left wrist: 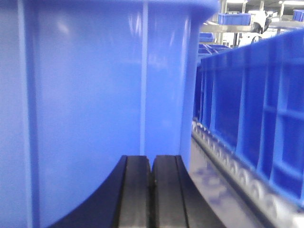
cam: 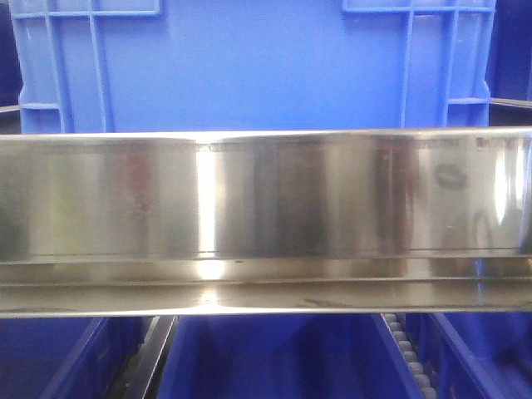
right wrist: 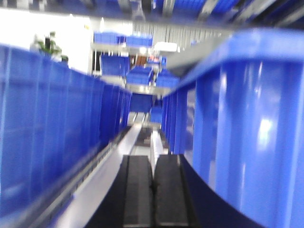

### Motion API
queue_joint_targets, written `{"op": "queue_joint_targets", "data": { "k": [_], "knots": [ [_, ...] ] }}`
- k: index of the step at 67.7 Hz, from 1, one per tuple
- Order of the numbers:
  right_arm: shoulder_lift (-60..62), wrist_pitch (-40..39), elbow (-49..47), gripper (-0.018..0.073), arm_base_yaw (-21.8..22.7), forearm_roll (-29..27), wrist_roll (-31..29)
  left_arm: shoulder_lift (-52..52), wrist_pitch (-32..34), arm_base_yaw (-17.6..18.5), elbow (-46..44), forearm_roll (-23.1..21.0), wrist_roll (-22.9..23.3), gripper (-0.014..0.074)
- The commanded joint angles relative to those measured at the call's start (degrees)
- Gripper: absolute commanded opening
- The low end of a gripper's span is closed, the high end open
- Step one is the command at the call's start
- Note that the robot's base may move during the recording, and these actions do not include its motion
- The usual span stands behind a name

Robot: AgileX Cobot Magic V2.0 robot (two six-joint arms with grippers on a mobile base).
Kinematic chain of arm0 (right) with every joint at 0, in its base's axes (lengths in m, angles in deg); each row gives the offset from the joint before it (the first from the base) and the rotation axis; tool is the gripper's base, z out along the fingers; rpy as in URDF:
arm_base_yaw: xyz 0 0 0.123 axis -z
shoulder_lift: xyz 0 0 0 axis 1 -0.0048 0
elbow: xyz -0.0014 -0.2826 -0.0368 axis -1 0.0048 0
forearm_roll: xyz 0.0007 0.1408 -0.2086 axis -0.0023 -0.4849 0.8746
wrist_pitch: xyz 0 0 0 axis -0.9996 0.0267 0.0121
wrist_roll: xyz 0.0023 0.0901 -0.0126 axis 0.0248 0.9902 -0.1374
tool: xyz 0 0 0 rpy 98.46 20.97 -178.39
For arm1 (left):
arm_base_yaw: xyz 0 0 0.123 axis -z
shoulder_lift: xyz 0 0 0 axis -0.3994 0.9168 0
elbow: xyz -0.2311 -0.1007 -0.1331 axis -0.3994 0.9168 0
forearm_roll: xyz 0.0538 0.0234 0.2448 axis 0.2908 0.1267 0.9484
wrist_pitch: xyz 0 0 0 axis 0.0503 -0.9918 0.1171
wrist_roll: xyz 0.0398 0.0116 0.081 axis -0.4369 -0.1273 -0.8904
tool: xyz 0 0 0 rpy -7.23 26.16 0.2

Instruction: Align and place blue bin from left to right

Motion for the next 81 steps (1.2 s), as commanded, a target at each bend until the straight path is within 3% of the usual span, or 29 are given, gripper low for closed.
{"op": "queue_joint_targets", "data": {
  "k": [1,9,25,37,60,69,81],
  "knots": [
    [0.1,-1.0,-4.4,-0.0069,0.0,-0.3,-0.1,-0.2,-3.4,0.0,-4.6,-0.1,0.3,-0.0111],
    [0.1,5.1,-10.8,-0.0069,0.0,-0.3,-0.1,-0.1,-9.0,0.0,-11.9,-0.1,0.3,-0.0111],
    [-6.9,11.6,-22.8,-0.0069,0.0,-0.3,-0.1,8.3,-12.4,0.0,-24.5,-0.1,0.3,-0.0111],
    [-18.8,13.8,-33.2,-0.0069,0.0,-0.3,-0.1,22.3,-16.1,0.0,-36.4,-0.1,0.3,-0.0111],
    [-44.0,28.7,-57.6,-0.0069,0.0,-0.3,-0.1,48.0,-30.4,0.0,-62.6,-0.1,0.3,-0.0111],
    [-51.9,30.6,-64.6,-0.0069,0.0,-0.3,-0.1,55.7,-29.3,0.0,-68.6,-0.1,0.3,-0.0111],
    [-58.7,27.9,-65.9,-0.0069,0.0,-0.3,-0.1,62.7,-24.3,0.0,-69.7,-0.1,0.3,-0.0111]
  ]
}}
